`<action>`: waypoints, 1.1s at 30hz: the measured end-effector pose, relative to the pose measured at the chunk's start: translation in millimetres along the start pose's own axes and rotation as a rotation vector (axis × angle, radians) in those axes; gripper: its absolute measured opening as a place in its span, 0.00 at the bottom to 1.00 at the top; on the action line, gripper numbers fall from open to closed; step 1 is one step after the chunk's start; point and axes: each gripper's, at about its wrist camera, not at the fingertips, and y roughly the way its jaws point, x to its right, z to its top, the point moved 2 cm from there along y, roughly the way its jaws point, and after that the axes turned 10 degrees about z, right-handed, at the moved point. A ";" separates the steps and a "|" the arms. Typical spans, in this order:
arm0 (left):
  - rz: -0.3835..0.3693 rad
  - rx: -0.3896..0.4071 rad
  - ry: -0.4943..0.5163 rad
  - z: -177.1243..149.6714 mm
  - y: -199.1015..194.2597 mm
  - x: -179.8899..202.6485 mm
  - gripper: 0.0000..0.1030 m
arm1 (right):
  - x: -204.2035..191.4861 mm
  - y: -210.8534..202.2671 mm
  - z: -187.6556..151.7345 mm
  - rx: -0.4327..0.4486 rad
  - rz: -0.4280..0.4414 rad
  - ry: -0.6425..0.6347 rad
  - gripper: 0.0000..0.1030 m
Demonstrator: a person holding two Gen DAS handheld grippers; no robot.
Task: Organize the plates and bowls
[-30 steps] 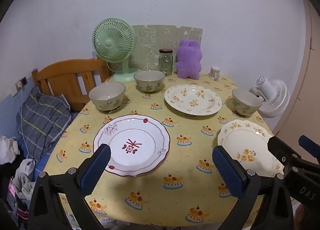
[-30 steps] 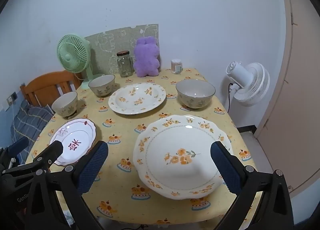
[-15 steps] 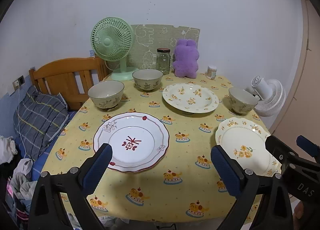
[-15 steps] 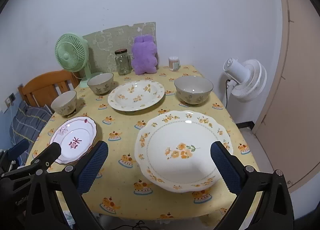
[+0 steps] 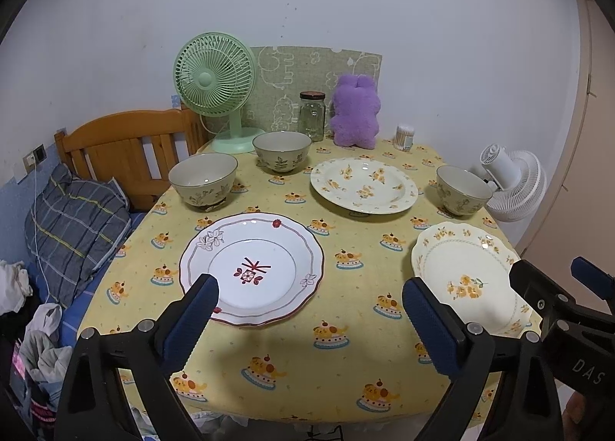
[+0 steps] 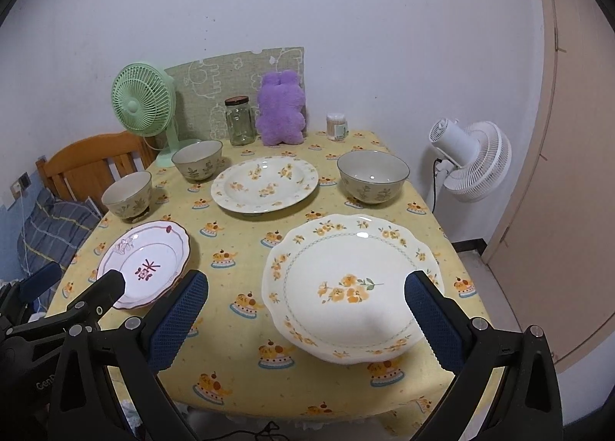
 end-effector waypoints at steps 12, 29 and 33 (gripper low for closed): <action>0.000 0.000 -0.001 0.7 0.3 0.2 0.94 | -1.2 -1.5 -0.5 0.003 -0.005 -0.004 1.00; -0.011 0.007 0.010 1.5 -4.1 -3.9 0.94 | -1.8 -7.0 -0.1 0.009 -0.039 -0.003 1.00; -0.008 0.008 0.011 1.4 -4.2 -4.1 0.95 | -1.7 -7.2 0.0 0.009 -0.039 -0.003 1.00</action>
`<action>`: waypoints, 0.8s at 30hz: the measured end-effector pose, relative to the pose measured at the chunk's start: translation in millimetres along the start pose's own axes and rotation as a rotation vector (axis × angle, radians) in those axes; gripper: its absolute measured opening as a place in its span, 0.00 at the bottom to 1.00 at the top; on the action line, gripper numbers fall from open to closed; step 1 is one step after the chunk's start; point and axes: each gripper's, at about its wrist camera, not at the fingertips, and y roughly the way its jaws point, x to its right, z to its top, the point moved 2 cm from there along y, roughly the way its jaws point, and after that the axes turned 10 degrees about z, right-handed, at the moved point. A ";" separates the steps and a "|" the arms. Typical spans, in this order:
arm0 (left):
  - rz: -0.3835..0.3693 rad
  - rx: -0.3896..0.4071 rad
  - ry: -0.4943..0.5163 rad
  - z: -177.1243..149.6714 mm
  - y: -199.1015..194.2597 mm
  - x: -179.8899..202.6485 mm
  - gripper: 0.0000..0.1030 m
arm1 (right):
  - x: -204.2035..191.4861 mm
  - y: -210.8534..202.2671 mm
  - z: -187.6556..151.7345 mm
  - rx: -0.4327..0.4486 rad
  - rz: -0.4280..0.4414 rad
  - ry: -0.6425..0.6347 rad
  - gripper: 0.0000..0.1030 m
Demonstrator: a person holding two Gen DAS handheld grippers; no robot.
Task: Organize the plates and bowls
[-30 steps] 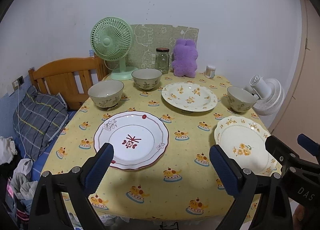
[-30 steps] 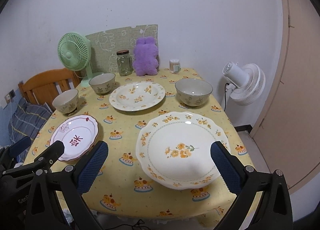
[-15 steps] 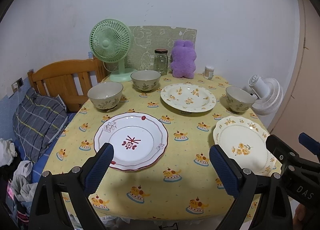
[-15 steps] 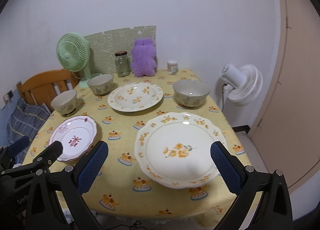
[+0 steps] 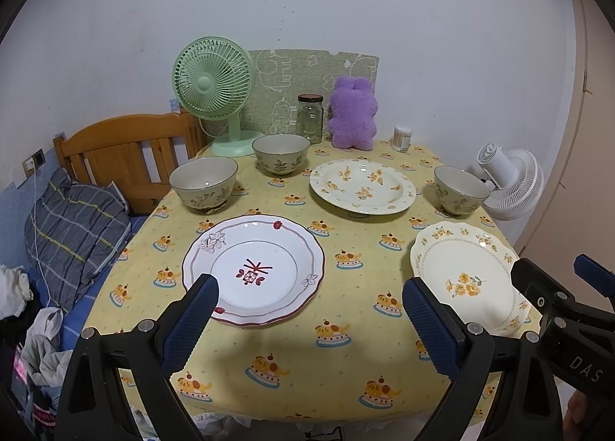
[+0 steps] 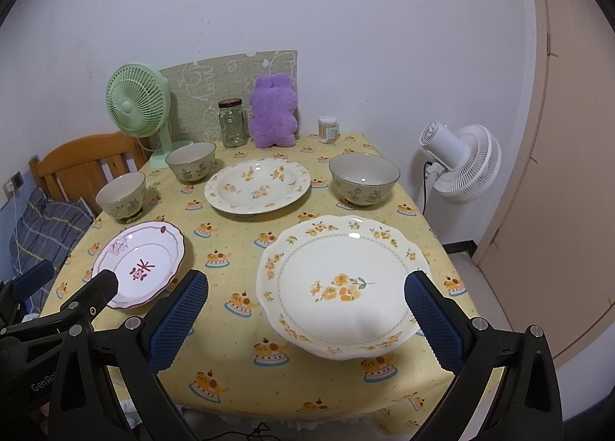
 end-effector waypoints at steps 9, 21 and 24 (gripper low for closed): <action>0.003 0.006 0.006 -0.7 0.7 -2.8 0.95 | -2.9 -1.2 -1.5 0.001 -0.011 -0.005 1.00; -0.012 0.011 0.026 4.5 6.7 -6.1 0.95 | -10.8 2.2 1.1 -0.004 -0.032 0.000 1.00; -0.026 0.009 0.035 7.9 9.8 -7.8 0.95 | -13.8 3.0 2.9 -0.004 -0.038 0.007 0.98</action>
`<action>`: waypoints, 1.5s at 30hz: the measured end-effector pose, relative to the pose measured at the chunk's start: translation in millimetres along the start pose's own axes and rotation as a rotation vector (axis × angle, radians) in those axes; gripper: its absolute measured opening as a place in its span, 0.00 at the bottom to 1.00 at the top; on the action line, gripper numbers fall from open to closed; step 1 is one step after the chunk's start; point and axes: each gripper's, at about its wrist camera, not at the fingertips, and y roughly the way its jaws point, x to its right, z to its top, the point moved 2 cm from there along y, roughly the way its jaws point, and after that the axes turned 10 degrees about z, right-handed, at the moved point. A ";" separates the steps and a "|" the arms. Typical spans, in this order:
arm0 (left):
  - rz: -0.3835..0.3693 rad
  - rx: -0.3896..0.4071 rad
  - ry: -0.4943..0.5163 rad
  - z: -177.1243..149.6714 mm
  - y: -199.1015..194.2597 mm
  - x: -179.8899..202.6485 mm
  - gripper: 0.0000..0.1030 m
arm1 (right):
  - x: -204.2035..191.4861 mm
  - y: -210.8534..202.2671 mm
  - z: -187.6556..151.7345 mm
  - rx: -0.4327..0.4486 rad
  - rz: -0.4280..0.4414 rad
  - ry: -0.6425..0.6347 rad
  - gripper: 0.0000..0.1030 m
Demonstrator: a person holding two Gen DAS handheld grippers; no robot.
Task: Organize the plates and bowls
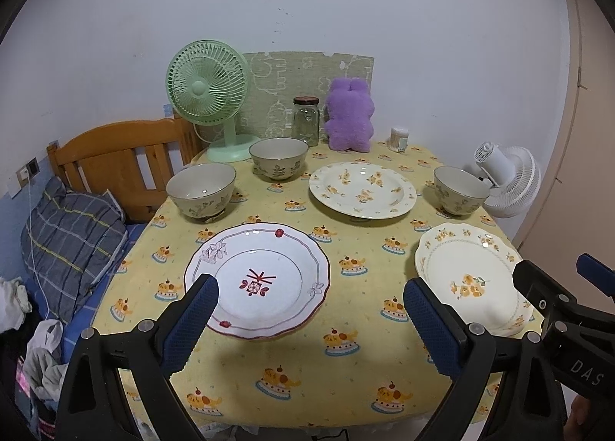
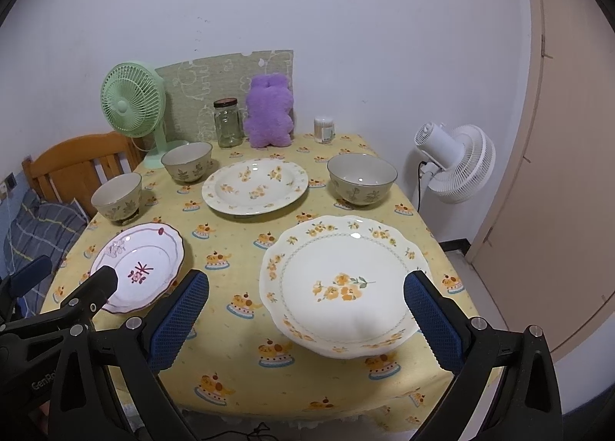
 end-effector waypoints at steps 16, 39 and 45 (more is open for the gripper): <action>-0.095 -0.046 0.096 19.3 32.8 22.8 0.87 | 3.5 19.0 6.9 -0.053 -0.096 0.074 0.94; -0.108 -0.297 0.222 7.9 121.4 164.2 0.80 | 134.1 116.3 6.6 -0.269 -0.111 0.185 0.81; -0.083 -0.364 0.205 -2.6 142.8 182.1 0.71 | 153.7 141.4 -0.7 -0.328 -0.082 0.185 0.76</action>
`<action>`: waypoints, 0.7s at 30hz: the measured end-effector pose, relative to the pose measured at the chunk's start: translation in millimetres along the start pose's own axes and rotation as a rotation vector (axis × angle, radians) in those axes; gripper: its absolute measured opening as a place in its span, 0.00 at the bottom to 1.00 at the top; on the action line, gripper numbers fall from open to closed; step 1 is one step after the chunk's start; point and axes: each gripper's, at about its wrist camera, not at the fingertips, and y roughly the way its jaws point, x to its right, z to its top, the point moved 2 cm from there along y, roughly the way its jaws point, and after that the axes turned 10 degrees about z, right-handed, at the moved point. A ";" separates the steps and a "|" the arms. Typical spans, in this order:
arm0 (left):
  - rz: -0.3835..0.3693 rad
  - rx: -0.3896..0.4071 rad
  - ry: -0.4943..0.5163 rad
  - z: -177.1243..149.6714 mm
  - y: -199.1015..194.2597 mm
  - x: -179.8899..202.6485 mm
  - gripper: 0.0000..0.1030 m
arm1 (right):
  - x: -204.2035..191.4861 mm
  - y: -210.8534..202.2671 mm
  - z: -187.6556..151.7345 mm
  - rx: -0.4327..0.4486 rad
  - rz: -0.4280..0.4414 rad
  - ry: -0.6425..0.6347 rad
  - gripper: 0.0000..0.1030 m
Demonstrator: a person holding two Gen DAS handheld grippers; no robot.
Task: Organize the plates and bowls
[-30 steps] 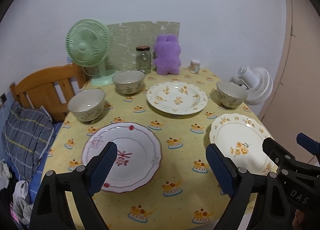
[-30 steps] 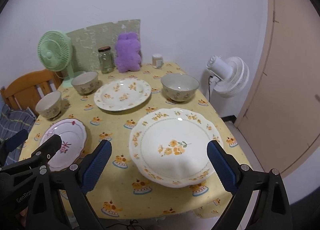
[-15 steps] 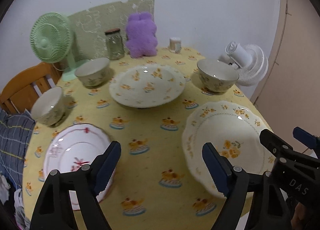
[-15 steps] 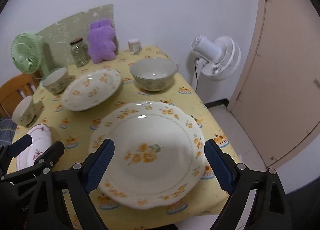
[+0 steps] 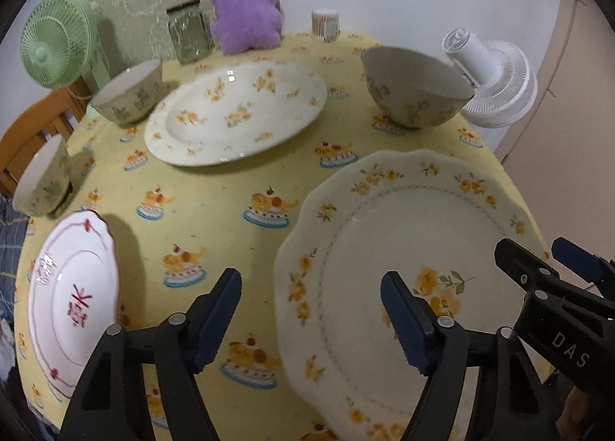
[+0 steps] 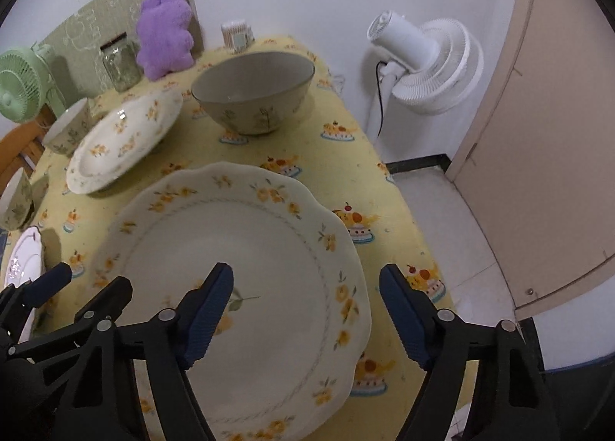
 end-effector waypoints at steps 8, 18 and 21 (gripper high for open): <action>0.016 -0.048 -0.026 7.9 19.7 11.0 0.64 | 17.0 32.2 7.9 -0.075 0.037 0.012 0.67; 0.012 -0.081 -0.029 10.6 25.6 11.3 0.62 | 17.1 44.6 9.6 -0.108 0.059 0.005 0.59; 0.006 -0.093 -0.026 11.2 26.2 9.2 0.62 | 14.2 43.9 11.6 -0.123 0.046 -0.003 0.59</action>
